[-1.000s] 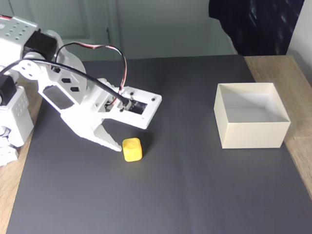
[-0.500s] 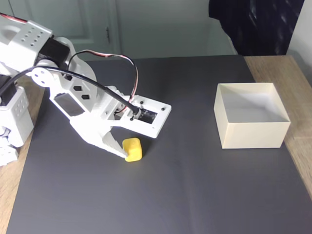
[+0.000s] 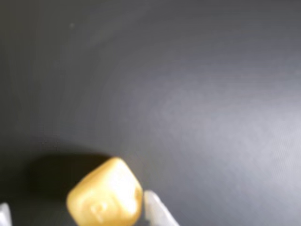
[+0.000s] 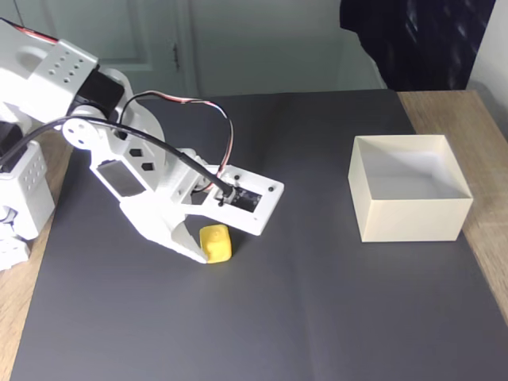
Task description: Grasp a cube block and put it in the white box.
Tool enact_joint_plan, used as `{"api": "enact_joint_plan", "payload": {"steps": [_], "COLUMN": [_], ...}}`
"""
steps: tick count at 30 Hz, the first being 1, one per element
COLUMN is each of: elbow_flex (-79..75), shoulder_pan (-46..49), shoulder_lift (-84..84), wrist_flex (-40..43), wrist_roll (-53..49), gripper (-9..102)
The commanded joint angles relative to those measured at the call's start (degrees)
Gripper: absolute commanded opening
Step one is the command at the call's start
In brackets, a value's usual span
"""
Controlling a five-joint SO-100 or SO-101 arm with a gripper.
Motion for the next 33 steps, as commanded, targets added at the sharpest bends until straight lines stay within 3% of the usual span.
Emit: {"api": "enact_joint_plan", "payload": {"steps": [1,23,33], "elbow_flex": [-3.6,-5.2,-5.2], "shoulder_pan": [-0.3,-3.0,-4.5], "shoulder_lift": [-0.9,-5.4,-6.2], "wrist_flex": [-0.7,-1.2,-1.1], "wrist_roll": [0.3,0.3,1.0], "gripper": [35,26,12]}}
